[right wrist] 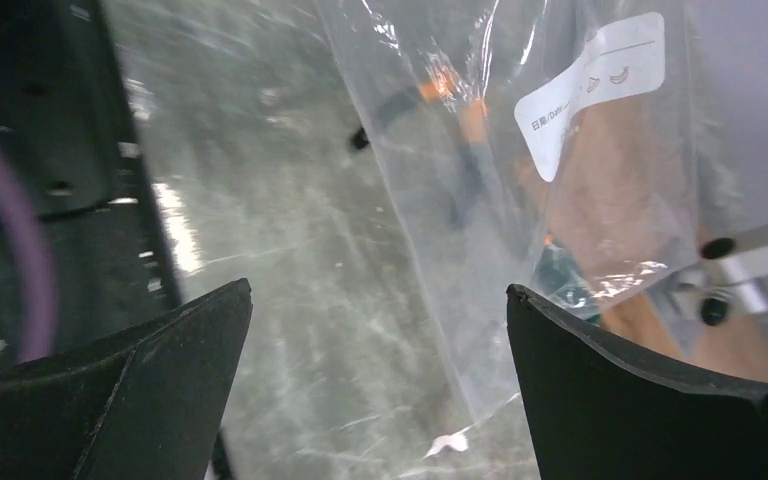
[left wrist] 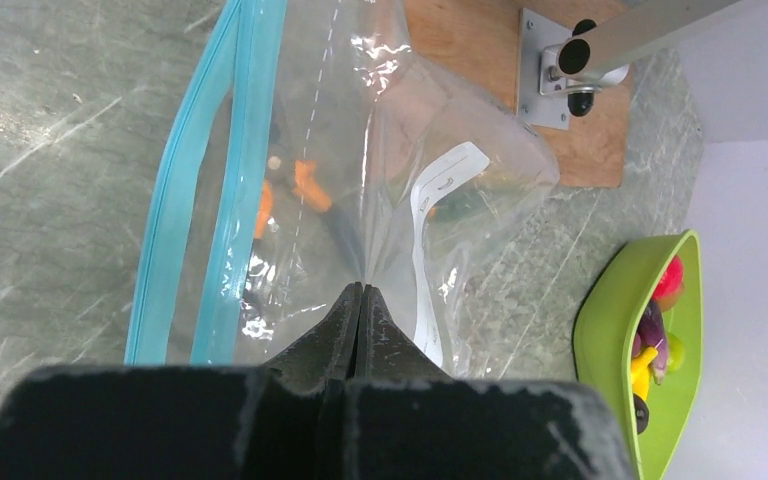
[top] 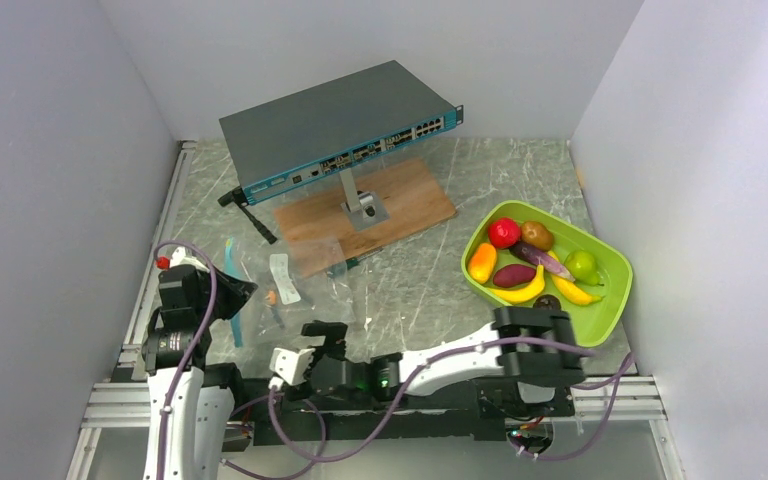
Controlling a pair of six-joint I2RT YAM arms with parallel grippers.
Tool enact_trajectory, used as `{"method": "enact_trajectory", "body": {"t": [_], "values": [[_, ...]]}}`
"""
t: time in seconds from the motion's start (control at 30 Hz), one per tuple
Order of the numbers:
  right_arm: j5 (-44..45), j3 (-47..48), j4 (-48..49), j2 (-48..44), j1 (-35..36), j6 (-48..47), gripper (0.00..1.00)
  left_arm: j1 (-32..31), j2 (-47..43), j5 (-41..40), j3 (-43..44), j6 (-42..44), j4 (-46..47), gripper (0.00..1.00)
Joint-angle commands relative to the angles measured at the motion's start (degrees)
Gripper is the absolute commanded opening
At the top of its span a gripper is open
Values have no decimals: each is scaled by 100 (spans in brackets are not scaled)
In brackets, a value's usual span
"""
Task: Place the food in the zip-top bag and seal the zipper
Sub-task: Pick up the zipper food storage bag at the center of the board.
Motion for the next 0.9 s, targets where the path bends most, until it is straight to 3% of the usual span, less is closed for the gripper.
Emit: {"method": "enact_trajectory", "body": {"t": [0.0,0.1,0.2,0.4,0.5,0.57,0.67,0.77,0.87], "values": [[1557,613,957,775,-16,-1300,100,10,-85,207,255,-86,-94,0],[1976,799,1686,1238,-10,-1949,100,10,-118,264,160,-94,-36,0],[2060,1092,1751,1557,-8,-2114,94,10,-98,318,151,-65,-50,0],[1321,848,1636,1186,8,-1428,39,5,-114,162,437,-182,-446,0],[982,495,1787,847,3,-1040,1,8,-114,92,828,-247,-798,3],[726,302,1816,667,2,-833,0,9,-173,79,1101,-283,-974,21],[587,-34,2071,390,3,-593,0,10,-394,-29,1544,-323,-1198,66],[481,-463,2479,79,-4,-391,0,10,-659,-17,1983,-257,-1267,97],[291,-933,2974,-316,-41,-115,0,10,-921,-176,2377,-201,-1367,100]]}}
